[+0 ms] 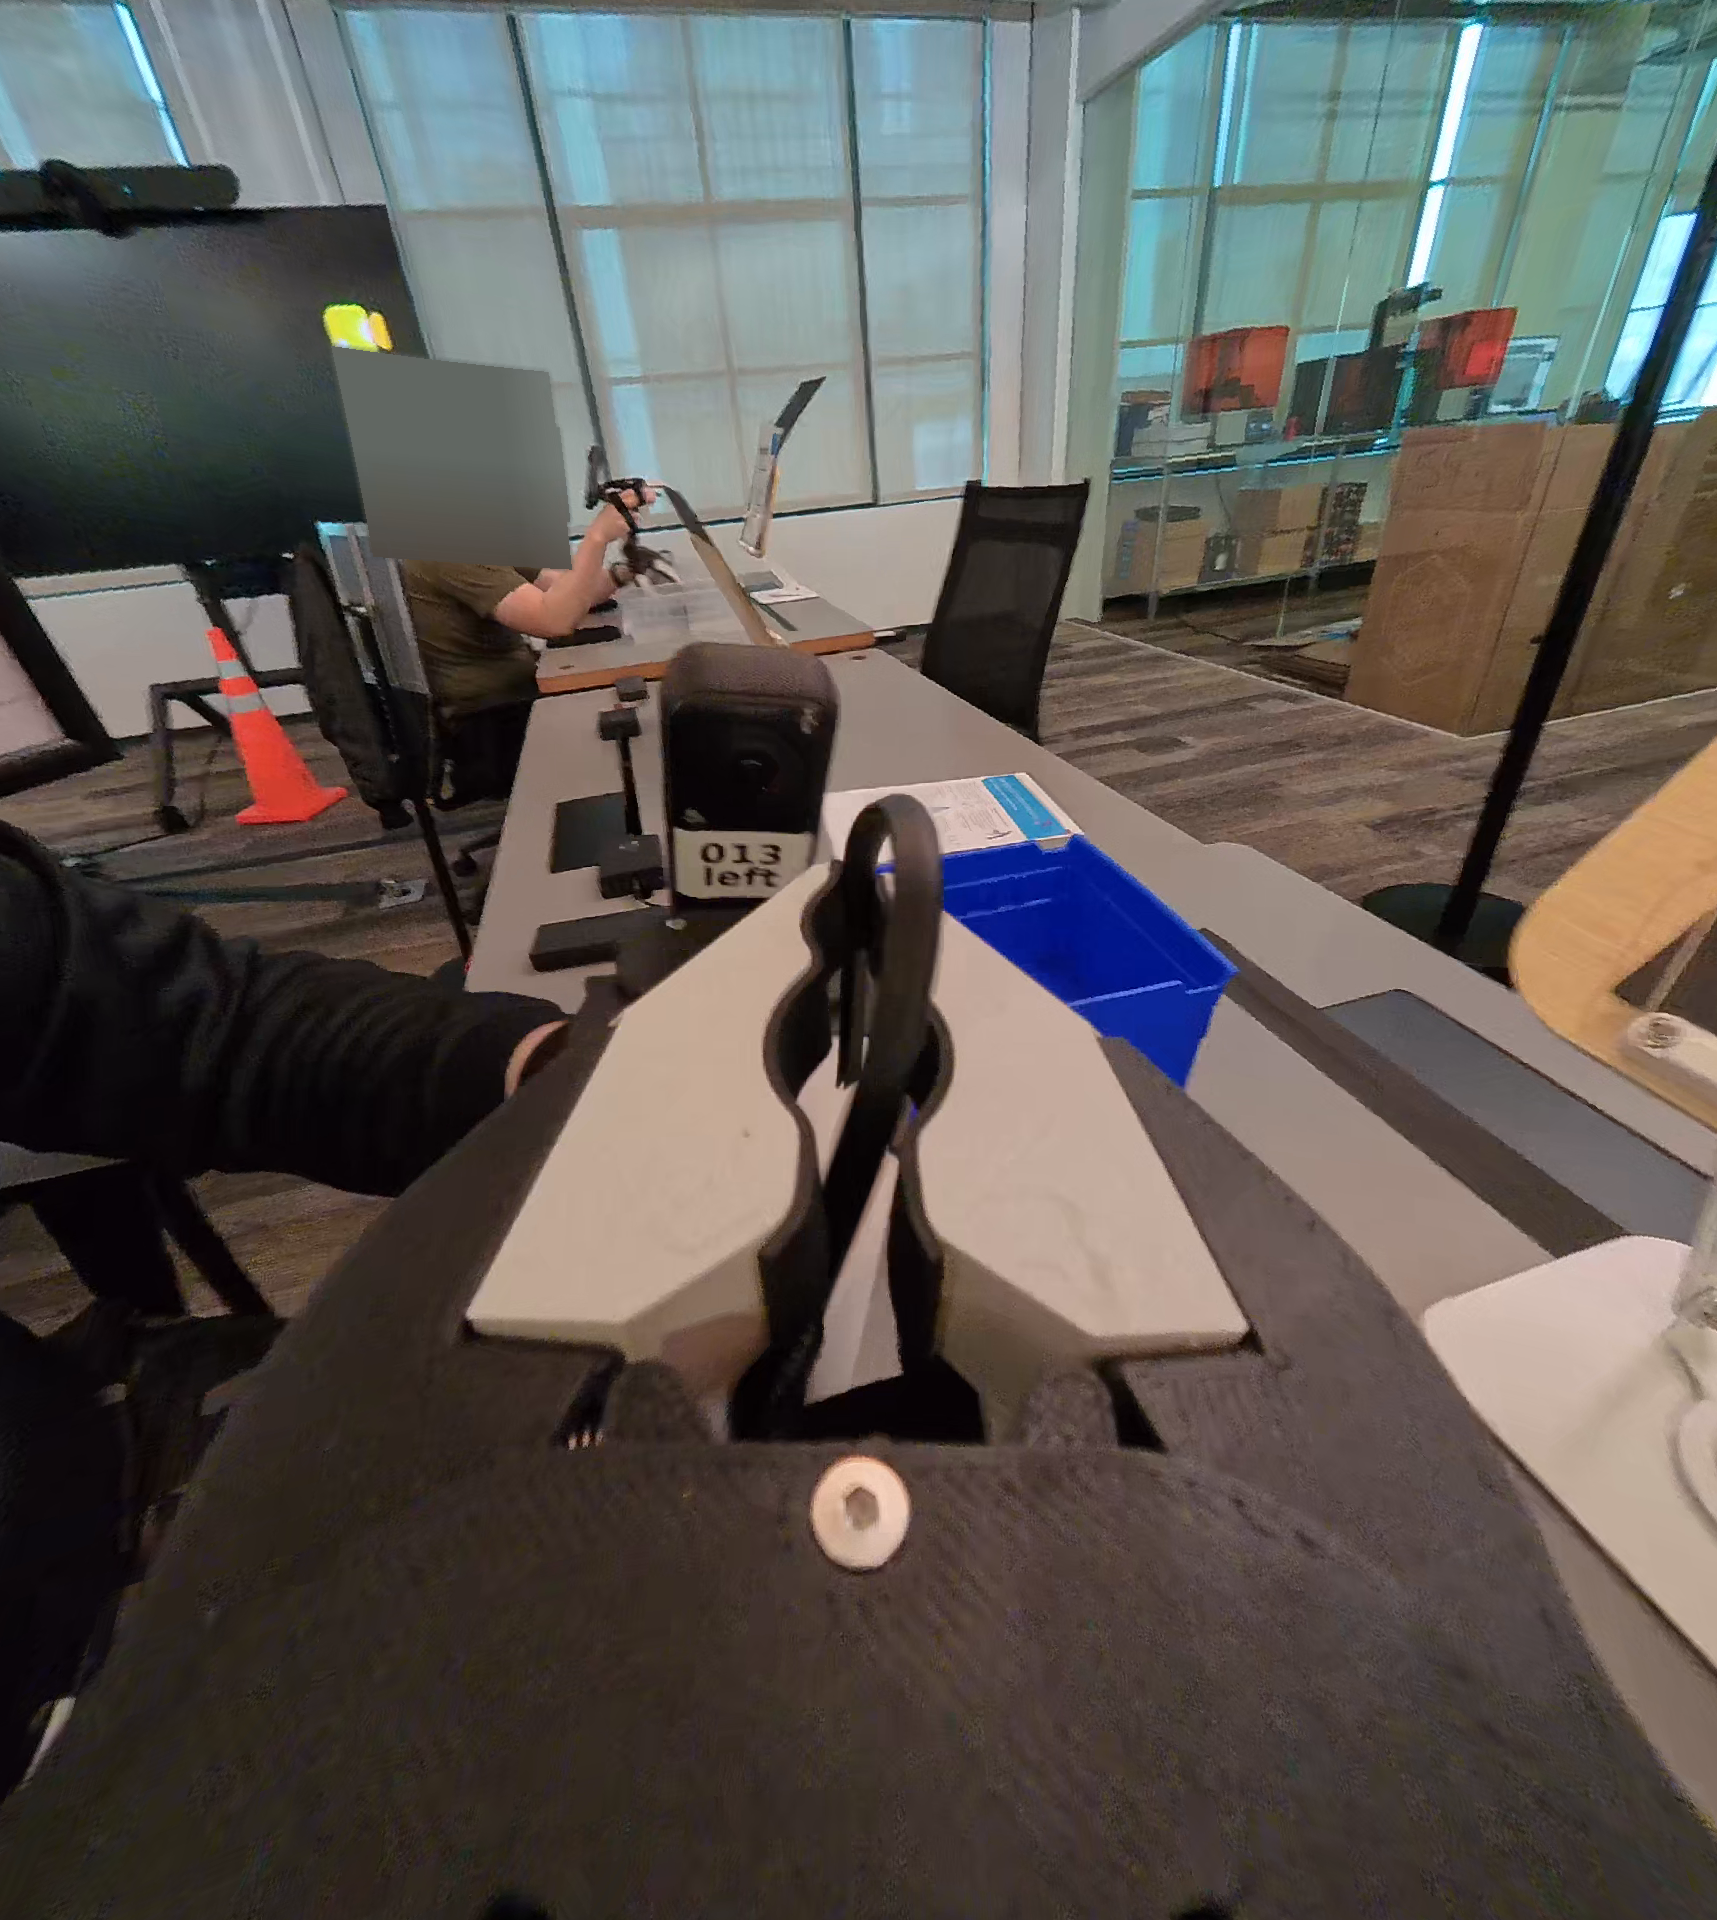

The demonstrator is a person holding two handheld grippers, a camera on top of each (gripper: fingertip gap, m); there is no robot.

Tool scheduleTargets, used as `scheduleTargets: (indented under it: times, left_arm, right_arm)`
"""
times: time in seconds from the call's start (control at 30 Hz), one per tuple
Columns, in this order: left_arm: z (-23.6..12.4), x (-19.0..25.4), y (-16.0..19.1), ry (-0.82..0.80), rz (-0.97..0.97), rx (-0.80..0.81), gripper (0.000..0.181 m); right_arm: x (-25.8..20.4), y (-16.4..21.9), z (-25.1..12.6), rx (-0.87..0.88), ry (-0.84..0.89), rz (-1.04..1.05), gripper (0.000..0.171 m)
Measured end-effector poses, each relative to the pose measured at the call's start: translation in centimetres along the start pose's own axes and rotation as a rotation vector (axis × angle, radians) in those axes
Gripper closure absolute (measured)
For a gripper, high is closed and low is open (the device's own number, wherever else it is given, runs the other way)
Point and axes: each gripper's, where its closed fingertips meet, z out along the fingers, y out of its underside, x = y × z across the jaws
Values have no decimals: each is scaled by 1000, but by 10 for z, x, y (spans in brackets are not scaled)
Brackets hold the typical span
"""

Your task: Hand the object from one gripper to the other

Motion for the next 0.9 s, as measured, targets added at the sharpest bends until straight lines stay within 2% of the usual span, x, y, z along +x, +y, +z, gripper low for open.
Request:
scheduleTargets:
  times: [0.23, 0.43, 0.6, 0.9]
  left_arm:
    - [-30, -36, -24, -320, 208, 0, 179]
    - [-37, -45, -29, -531, 429, -50, 178]
    - [-40, -48, -32, -617, 527, -58, 178]
    - [-49, -54, -38, -724, 589, -64, 176]
  right_arm:
    - [20, 4, -10, -42, 98, 24, 171]
    - [22, 4, -6, -24, 116, 67, 171]
    - [26, 1, -5, 3, 146, 70, 171]
    - [30, 0, -3, 32, 175, 90, 171]
